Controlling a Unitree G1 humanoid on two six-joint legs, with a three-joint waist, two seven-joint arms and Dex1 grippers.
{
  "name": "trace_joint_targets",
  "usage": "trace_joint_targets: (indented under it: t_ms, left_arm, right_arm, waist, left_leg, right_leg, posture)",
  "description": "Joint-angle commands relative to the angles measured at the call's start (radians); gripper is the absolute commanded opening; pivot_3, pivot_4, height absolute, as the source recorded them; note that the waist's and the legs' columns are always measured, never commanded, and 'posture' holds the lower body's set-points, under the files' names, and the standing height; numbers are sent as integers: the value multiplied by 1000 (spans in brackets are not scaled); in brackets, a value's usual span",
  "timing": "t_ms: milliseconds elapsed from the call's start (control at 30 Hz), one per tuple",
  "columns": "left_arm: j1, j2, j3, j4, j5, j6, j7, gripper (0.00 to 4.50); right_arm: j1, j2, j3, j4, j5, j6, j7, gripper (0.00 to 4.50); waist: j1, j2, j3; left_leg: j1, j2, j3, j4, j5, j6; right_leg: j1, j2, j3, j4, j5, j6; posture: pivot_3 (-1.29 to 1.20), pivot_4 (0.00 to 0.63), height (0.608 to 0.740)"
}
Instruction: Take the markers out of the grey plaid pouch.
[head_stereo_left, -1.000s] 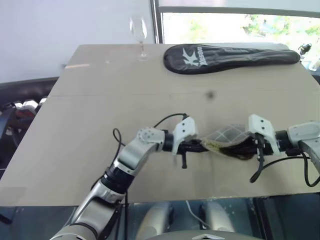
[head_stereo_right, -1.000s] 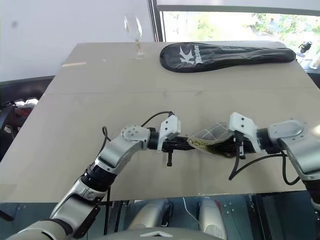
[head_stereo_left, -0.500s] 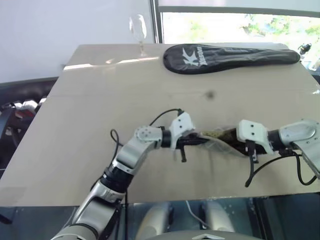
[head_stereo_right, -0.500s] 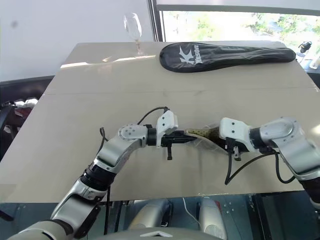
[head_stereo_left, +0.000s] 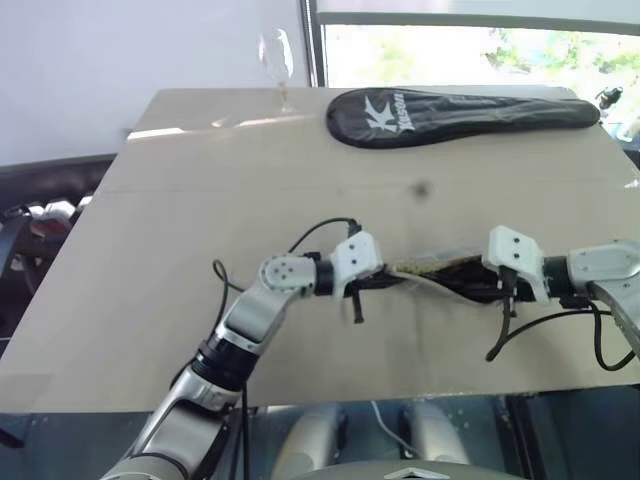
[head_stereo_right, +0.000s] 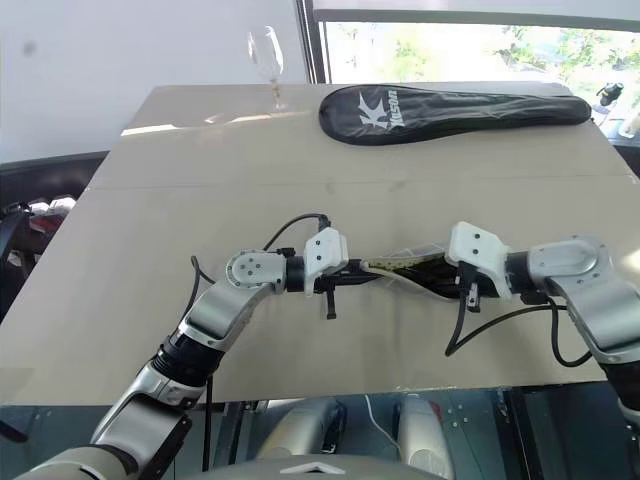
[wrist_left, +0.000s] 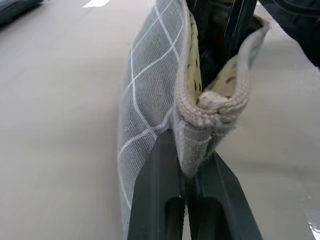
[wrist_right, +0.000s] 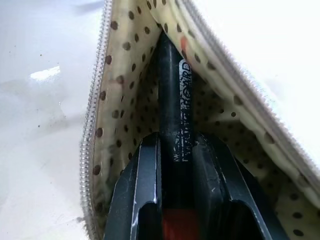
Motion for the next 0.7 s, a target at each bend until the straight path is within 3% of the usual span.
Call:
trace_joint_targets:
  t_ms: [33,700]
  left_arm:
    - [-1,17,-16,20,22,-3,-24,0]
    - [-18,9,-10,98,53,-56,6,0]
  right_arm:
    - [-9,-32,-74,-7,-15,-45,-29,389]
    - [32,-72,-197,-106,196,-56,74,389]
  waist:
    - [0,0,0]
    - [0,0,0]
  left_leg:
    - [0,0,0,0,0,0]
    - [0,0,0,0,0,0]
  right_leg:
    - [0,0,0,0,0,0]
    - [0,0,0,0,0,0]
  posture:
    - [0,150,740]
    - [0,150,740]
